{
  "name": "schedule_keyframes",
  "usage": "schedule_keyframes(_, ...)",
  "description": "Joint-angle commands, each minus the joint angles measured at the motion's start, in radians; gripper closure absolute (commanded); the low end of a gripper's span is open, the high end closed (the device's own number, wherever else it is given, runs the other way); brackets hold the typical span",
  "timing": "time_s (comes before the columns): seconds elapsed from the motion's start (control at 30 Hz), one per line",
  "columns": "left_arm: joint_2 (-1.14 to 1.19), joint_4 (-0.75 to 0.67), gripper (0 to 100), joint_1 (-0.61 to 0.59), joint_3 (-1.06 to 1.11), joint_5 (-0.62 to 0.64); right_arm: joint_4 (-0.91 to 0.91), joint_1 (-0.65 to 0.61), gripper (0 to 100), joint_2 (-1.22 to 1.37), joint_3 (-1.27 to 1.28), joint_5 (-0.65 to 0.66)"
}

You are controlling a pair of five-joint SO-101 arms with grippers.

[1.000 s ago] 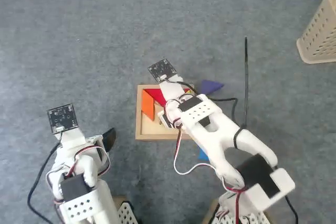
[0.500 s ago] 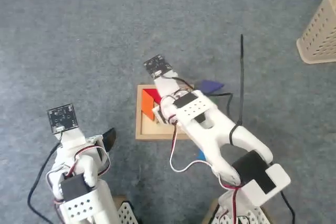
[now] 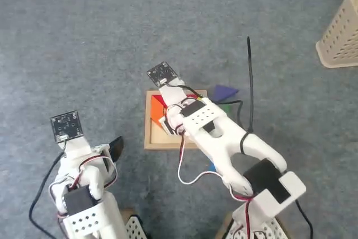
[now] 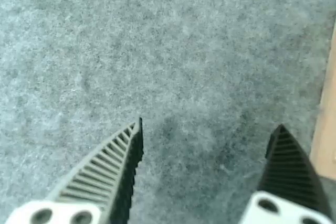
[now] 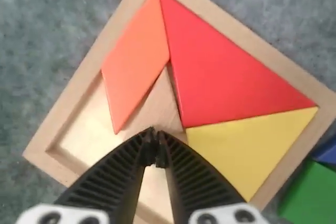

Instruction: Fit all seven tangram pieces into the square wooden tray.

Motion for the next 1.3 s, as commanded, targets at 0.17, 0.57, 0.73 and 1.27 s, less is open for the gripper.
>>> schedule_keyframes(0.17, -0.012, -0.002, 65, 0.002, -0.013, -0.002, 0.001, -0.008, 99.1, 0.061, -0.120, 0.008)
schedule_keyframes(0.57, -0.012, -0.002, 65, 0.002, -0.013, -0.002, 0.094, -0.005, 99.1, -0.071, -0.115, 0.008)
schedule_keyframes(0.73, -0.012, -0.002, 65, 0.002, -0.013, -0.002, 0.194, 0.019, 99.1, -0.199, -0.115, 0.008)
schedule_keyframes(1.27, -0.012, -0.002, 65, 0.002, -0.013, -0.002, 0.499, 0.456, 98.4, -0.452, 0.025, 0.213)
